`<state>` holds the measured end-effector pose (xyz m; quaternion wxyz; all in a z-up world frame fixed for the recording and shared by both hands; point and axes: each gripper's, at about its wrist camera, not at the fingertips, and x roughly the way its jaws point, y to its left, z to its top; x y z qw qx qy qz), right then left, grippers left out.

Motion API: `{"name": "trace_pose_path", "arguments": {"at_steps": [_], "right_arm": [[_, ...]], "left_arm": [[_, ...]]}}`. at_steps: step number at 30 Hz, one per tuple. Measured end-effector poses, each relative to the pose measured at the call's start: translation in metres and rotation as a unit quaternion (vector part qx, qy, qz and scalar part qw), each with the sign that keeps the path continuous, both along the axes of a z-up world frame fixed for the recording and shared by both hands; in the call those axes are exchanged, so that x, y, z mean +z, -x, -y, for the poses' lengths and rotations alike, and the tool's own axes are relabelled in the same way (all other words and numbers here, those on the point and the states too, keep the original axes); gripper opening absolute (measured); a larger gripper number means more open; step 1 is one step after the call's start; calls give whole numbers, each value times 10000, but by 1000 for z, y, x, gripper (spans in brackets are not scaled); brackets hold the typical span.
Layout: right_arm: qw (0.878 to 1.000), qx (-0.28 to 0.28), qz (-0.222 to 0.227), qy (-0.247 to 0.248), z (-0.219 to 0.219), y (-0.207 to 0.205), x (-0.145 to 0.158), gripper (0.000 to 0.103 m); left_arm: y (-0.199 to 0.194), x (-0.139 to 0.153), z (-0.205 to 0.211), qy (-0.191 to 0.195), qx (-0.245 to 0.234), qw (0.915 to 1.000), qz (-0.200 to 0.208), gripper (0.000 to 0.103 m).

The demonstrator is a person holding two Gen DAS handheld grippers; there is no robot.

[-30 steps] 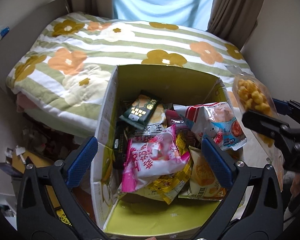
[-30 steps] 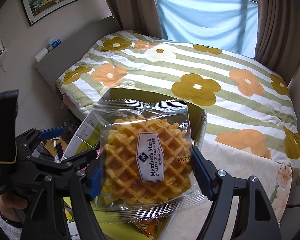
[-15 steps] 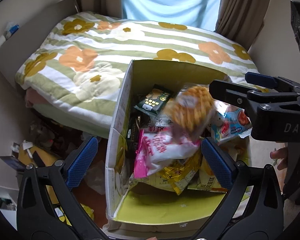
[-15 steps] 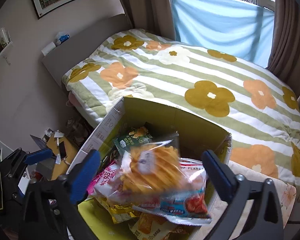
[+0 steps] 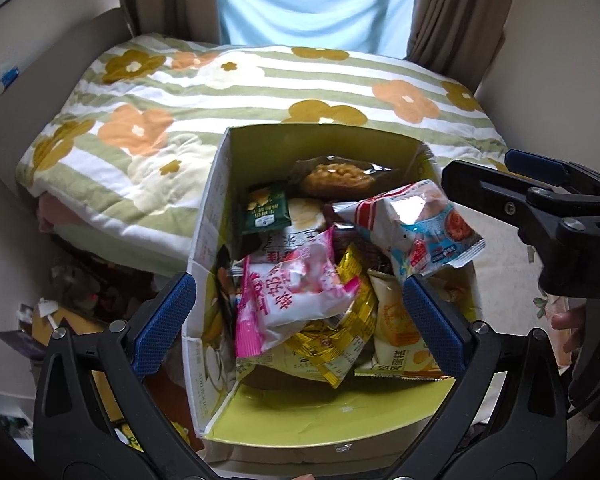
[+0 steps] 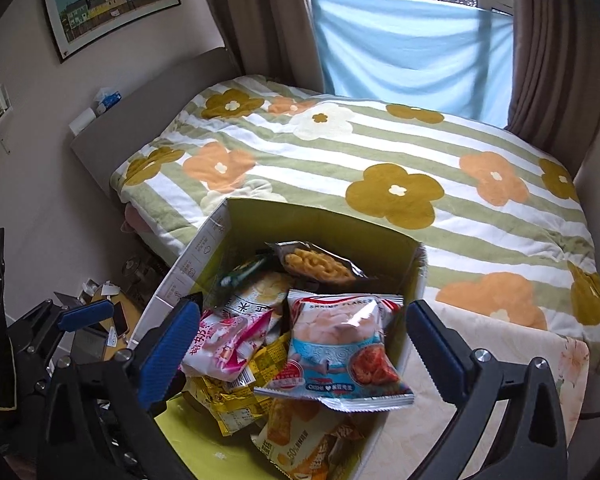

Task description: Organize snacks

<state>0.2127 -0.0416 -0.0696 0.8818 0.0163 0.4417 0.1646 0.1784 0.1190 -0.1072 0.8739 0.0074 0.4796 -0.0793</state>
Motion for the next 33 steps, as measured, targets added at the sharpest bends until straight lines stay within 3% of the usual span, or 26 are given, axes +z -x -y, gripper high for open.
{"name": "trace_pose_path", "arguments": {"at_steps": [10,20,29,33], "right_arm": [[9960,-683,575,-57,51,57,53,102],[9774,-1593,1341,359,112,147,112,102],[9568,-2150,1860,603,141,213,129,102],[9524,-2196,2006,667,144,232,126,102]], "left_arm": [[25,46,37,30,-442,9974,570,103],[92,116,76,160,-590,9856,1579,103],[163,151,90,371,-376,9706,2350,103],[186,155,90,285,-148,9656,2579,103]]}}
